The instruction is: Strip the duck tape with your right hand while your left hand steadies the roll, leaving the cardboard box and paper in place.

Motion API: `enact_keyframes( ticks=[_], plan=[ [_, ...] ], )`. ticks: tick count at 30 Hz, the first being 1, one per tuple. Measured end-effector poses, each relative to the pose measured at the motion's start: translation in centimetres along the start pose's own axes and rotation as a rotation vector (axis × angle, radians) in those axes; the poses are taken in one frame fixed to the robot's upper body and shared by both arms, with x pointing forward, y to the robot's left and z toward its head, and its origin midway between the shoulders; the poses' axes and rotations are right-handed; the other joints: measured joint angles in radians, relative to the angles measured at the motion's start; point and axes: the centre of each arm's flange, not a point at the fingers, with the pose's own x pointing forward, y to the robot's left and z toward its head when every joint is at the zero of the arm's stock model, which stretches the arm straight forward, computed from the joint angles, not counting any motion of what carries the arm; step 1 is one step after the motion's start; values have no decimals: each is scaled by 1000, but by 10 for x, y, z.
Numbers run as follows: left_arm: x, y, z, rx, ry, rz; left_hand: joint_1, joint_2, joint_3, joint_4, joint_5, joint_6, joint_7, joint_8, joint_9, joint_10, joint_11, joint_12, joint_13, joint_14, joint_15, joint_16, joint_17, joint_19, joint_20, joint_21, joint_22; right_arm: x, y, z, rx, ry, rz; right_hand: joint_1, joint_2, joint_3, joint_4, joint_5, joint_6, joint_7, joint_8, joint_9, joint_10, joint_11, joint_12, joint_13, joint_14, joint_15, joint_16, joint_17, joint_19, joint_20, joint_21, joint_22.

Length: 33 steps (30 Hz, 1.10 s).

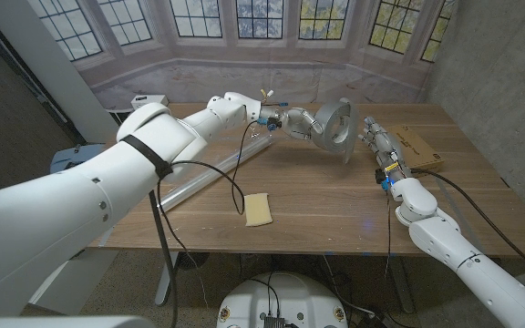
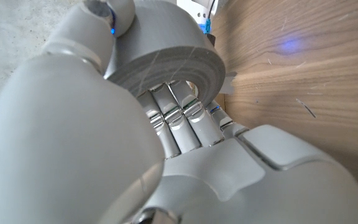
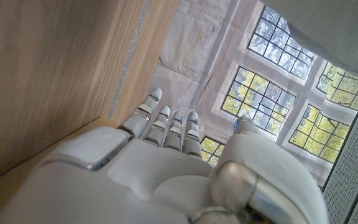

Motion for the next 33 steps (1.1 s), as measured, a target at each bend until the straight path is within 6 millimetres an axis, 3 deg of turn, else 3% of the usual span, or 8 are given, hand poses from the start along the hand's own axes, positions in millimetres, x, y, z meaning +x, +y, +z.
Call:
enact_keyframes(
  ticks=[33],
  plan=[
    [7,-19,-51,-321,-138,-113,0,0,0,0,-6,0,0,4,1,3,3,4,0,0,0,0,0,-13,9,40,0,-3,2,2,-47,37,19,0,0,7,-7,-4,0,0,-5,0,0,0,0,0,0,0,0,0,0,0,0,0]
  ],
)
